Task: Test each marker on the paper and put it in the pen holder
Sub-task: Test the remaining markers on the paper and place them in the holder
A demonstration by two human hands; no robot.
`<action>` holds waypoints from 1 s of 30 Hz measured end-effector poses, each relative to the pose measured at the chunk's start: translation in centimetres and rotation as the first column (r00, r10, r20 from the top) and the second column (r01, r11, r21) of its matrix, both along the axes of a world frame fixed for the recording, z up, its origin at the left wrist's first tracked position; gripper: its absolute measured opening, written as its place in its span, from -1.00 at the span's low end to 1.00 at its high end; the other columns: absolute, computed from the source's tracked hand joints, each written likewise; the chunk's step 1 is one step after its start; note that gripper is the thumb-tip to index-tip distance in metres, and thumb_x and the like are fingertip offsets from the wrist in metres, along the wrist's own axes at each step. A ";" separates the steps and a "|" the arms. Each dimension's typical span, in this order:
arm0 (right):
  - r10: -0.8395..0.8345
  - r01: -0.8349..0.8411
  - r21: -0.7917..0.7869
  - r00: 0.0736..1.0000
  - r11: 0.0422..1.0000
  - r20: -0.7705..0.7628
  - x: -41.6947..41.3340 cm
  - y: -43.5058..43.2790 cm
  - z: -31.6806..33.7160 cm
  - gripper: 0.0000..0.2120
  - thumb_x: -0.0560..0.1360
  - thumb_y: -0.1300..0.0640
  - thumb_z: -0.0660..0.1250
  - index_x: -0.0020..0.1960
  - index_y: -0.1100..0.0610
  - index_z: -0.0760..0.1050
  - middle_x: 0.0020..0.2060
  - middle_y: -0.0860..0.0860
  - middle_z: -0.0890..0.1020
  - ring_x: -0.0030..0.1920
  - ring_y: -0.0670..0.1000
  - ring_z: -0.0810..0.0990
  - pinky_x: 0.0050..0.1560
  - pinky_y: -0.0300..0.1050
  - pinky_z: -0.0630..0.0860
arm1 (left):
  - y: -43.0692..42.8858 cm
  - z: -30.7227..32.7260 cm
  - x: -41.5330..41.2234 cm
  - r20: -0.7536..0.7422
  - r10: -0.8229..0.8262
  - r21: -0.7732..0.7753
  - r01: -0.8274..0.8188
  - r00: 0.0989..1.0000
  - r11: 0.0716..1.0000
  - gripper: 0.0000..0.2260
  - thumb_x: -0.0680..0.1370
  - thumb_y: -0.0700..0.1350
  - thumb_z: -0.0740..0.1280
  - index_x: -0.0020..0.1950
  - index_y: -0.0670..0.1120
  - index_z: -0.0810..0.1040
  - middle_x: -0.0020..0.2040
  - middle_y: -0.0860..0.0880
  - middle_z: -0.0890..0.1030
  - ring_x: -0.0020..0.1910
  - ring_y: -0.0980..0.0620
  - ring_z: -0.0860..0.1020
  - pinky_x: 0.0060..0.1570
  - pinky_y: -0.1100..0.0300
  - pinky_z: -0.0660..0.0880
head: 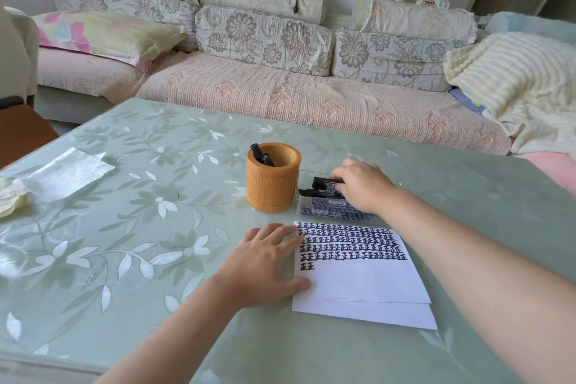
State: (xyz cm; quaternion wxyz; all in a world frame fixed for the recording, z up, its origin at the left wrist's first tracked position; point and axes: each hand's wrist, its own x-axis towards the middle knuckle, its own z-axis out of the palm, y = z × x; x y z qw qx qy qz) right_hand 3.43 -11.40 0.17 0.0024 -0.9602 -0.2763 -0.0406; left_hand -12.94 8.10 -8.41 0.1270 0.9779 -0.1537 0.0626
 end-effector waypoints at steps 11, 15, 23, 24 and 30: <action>0.014 0.012 0.303 0.997 0.953 -0.082 -7.3 -2.1 0.4 -0.74 0.60 0.06 0.19 0.28 -0.04 0.40 0.03 -0.10 0.51 0.03 -0.04 0.53 -0.02 -0.06 0.43 | -0.3 1.2 0.8 -0.021 0.057 -0.094 -0.059 0.998 0.994 -0.52 0.53 0.25 0.19 0.42 0.13 0.35 0.41 0.16 0.37 0.37 0.09 0.31 0.31 0.11 0.31; 0.114 -0.041 0.374 0.978 0.926 -0.174 -9.6 -3.8 -1.1 -0.71 0.43 0.27 0.24 0.04 -0.08 0.41 -0.11 -0.22 0.42 -0.10 -0.26 0.43 -0.09 -0.16 0.38 | -0.8 2.2 0.7 0.019 0.128 -0.180 -0.122 0.992 0.976 -0.57 0.57 0.11 0.25 0.43 0.07 0.35 0.33 0.11 0.43 0.28 0.04 0.43 0.14 0.08 0.46; 0.162 0.001 0.501 0.946 0.866 -0.281 -10.8 -4.1 -2.4 -0.67 0.40 0.33 0.32 0.02 -0.05 0.58 -0.05 -0.11 0.57 -0.13 -0.27 0.49 -0.15 -0.46 0.34 | -2.0 2.6 0.3 0.185 0.069 -0.258 -0.019 0.980 0.966 -0.68 0.57 0.01 0.29 0.33 0.08 0.44 0.12 0.11 0.50 0.07 0.10 0.47 -0.09 0.16 0.49; 0.160 0.020 0.533 0.944 0.846 -0.290 -10.9 -4.0 -2.3 -0.69 0.41 0.33 0.33 0.01 -0.04 0.59 -0.08 -0.15 0.58 -0.16 -0.32 0.49 -0.17 -0.48 0.34 | -2.2 2.6 0.4 0.211 0.055 -0.262 0.002 0.976 0.965 -0.73 0.57 -0.01 0.31 0.27 0.07 0.48 0.06 0.11 0.51 0.03 0.09 0.48 -0.12 0.16 0.49; 0.176 0.210 0.779 0.909 0.592 -0.379 -10.8 -3.6 -2.2 -0.70 0.38 0.33 0.46 -0.04 -0.04 0.59 -0.16 -0.09 0.67 -0.18 -0.22 0.61 -0.11 -0.37 0.49 | -2.7 2.9 0.4 0.258 0.080 -0.344 0.014 0.963 0.939 -0.90 0.57 -0.09 0.33 0.06 0.03 0.58 -0.11 0.16 0.49 -0.12 0.17 0.48 -0.20 0.34 0.41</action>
